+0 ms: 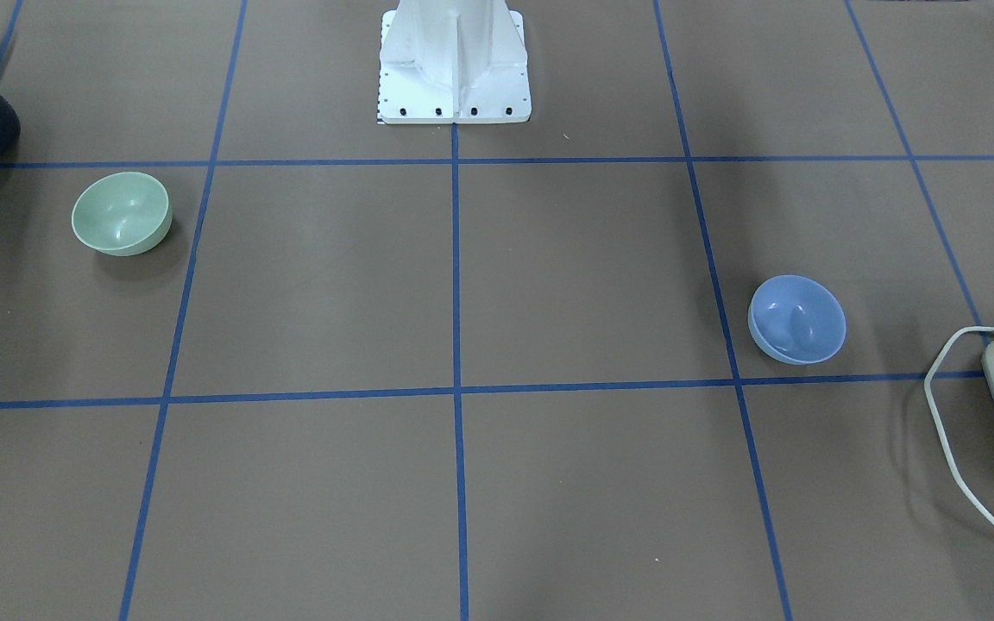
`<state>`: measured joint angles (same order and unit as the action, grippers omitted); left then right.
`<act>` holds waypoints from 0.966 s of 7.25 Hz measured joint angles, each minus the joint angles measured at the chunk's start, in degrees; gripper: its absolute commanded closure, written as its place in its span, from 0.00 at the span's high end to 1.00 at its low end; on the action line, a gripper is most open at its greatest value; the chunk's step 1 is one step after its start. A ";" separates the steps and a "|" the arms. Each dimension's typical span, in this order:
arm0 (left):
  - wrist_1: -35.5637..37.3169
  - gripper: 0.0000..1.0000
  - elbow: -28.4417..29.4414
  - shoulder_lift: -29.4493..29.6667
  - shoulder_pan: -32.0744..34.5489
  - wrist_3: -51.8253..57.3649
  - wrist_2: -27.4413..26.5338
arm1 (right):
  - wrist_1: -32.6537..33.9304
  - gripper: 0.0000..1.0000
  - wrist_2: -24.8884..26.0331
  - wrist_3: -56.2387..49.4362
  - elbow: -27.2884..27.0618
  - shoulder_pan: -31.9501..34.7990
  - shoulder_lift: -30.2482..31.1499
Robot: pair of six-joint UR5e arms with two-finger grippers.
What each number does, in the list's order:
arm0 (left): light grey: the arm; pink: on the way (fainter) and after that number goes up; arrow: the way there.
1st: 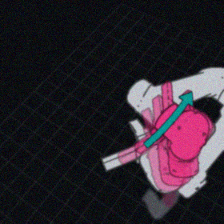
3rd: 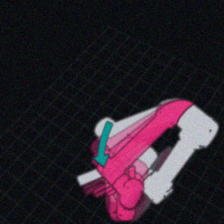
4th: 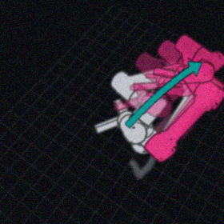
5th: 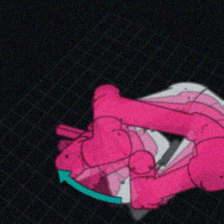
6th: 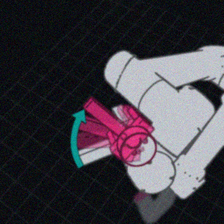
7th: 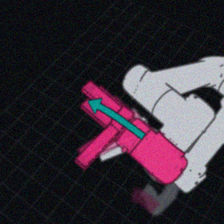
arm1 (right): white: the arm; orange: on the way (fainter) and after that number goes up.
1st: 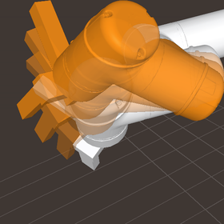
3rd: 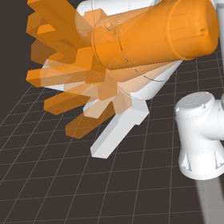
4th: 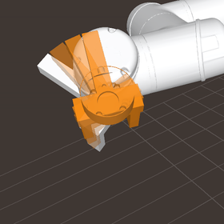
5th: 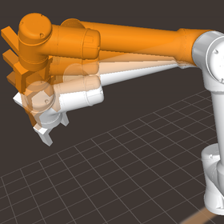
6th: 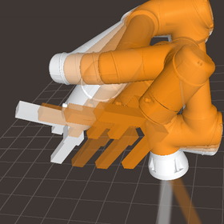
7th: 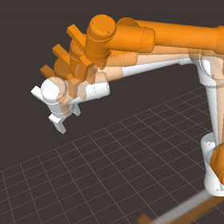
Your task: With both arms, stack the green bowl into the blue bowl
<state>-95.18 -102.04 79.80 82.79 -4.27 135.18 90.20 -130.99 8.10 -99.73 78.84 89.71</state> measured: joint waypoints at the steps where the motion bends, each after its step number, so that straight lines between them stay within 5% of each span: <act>1: 0.00 1.00 0.01 0.00 0.00 -0.02 0.00 | -0.01 1.00 0.00 -0.04 0.01 0.00 -0.26; 7: -0.36 1.00 -1.08 1.65 -0.31 -2.74 0.05 | 0.01 1.00 -2.19 0.19 -1.07 -0.90 -1.69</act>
<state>-95.54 -103.12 81.45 82.49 -7.01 135.22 90.21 -133.17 8.29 -100.80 77.94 88.02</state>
